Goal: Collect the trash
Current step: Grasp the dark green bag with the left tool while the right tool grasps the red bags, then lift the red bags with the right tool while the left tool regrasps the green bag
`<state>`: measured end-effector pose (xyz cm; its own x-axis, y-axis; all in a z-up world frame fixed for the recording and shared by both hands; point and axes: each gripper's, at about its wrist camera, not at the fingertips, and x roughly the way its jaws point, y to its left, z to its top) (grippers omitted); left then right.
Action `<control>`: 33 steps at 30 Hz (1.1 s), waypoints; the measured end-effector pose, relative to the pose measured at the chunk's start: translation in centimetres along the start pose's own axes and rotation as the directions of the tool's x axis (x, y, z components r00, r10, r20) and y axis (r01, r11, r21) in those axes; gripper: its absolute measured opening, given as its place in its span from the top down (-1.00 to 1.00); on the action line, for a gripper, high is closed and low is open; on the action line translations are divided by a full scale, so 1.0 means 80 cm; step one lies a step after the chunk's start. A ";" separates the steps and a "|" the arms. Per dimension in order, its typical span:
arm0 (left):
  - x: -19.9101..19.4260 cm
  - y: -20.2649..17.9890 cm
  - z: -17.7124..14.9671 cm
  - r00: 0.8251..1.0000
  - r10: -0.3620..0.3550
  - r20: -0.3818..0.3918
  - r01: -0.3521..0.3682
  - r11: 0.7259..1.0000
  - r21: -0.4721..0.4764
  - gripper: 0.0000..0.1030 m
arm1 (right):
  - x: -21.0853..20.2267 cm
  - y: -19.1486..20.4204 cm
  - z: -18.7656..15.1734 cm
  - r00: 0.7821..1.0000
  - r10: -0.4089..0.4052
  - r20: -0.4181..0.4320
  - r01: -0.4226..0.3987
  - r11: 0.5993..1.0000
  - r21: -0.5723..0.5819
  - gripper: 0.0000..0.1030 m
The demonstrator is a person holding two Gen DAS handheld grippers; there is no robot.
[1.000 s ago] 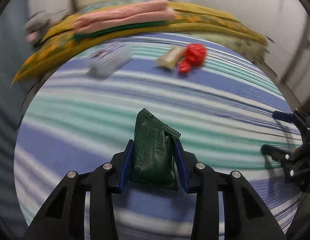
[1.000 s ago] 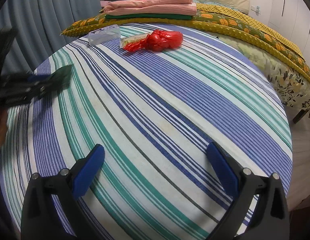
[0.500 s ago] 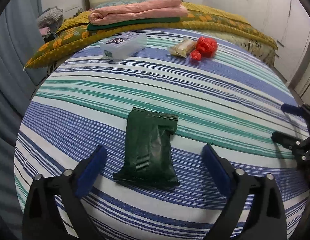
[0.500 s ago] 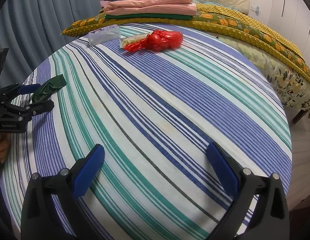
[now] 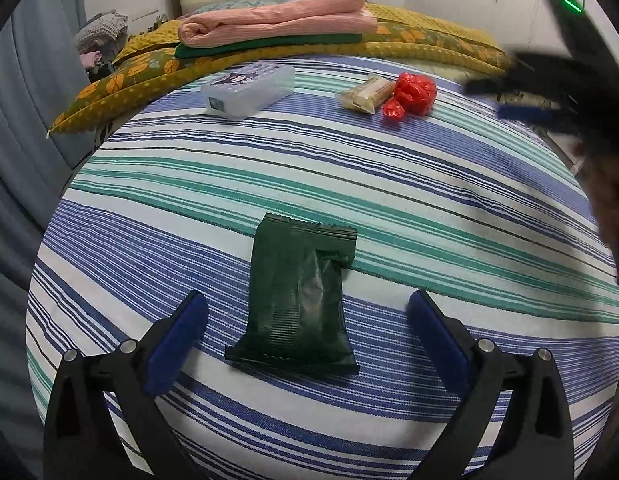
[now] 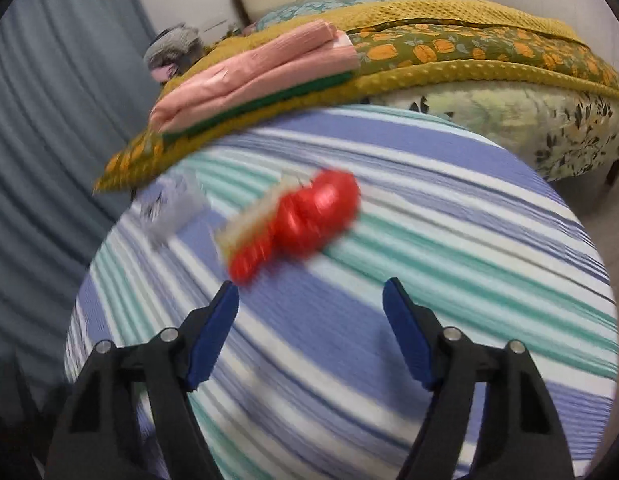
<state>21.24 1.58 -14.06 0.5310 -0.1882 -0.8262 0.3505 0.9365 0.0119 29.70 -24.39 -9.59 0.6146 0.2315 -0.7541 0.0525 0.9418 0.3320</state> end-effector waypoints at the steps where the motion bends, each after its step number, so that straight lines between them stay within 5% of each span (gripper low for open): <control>1: 0.000 0.000 0.000 1.000 0.000 0.000 0.000 1.000 0.000 -0.91 | 0.016 0.007 0.011 1.000 -0.020 0.007 0.020 1.000 0.023 -0.43; 8: 0.000 0.000 0.000 1.000 -0.001 0.000 0.001 1.000 0.000 -0.92 | 0.074 0.020 0.026 0.997 -0.080 -0.013 0.081 0.995 0.050 -0.41; 10: 0.000 0.000 0.001 1.000 -0.001 0.000 0.001 1.000 0.000 -0.92 | 0.071 0.017 0.024 0.998 -0.069 0.001 0.068 0.997 0.040 0.07; 15: 0.000 -0.001 0.000 1.000 -0.002 0.000 0.002 1.000 -0.003 -0.92 | 0.040 0.021 0.015 0.999 -0.036 0.009 0.037 0.993 -0.115 0.09; 18: 0.000 -0.001 0.000 1.000 -0.002 0.000 0.002 1.000 -0.003 -0.92 | 0.004 0.037 -0.008 0.991 0.077 -0.108 -0.104 0.957 -0.271 0.09; 22: 0.000 -0.001 0.000 1.000 -0.002 0.000 0.002 1.000 -0.003 -0.91 | -0.036 0.065 -0.058 0.929 0.157 -0.334 -0.294 0.861 -0.414 0.08; 24: 0.000 -0.001 0.000 1.000 -0.002 0.000 0.002 1.000 -0.003 -0.91 | -0.046 0.069 -0.085 0.910 0.128 -0.395 -0.318 0.827 -0.463 0.07; 28: 0.000 -0.001 0.000 1.000 -0.002 0.000 0.002 1.000 -0.003 -0.91 | -0.048 0.058 -0.123 0.937 -0.007 -0.350 -0.204 0.800 -0.563 -0.13; 33: 0.000 -0.001 0.000 1.000 -0.003 0.000 0.003 1.000 -0.003 -0.91 | -0.071 0.045 -0.134 0.970 0.035 -0.239 -0.148 0.868 -0.474 -0.56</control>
<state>21.23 1.53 -14.06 0.5300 -0.1906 -0.8263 0.3493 0.9370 0.0079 17.95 -19.69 -10.23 0.4099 0.3158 -0.8557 -0.4188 0.8986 0.1310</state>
